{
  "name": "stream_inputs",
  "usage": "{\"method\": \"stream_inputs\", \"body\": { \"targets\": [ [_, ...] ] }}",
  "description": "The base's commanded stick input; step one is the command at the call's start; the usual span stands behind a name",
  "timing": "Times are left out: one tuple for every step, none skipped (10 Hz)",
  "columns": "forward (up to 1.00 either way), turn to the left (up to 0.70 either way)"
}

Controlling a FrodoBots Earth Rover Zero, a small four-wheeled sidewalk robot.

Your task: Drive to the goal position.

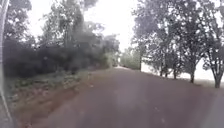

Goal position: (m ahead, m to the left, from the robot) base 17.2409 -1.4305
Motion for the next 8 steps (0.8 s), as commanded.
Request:
{"method": "stream_inputs", "body": {
  "targets": [
    [0.70, 0.00],
    [0.70, 0.00],
    [0.70, 0.00],
    [0.70, 0.00],
    [0.70, 0.00],
    [0.70, 0.00],
    [0.70, 0.00],
    [0.70, 0.00]
  ]
}}
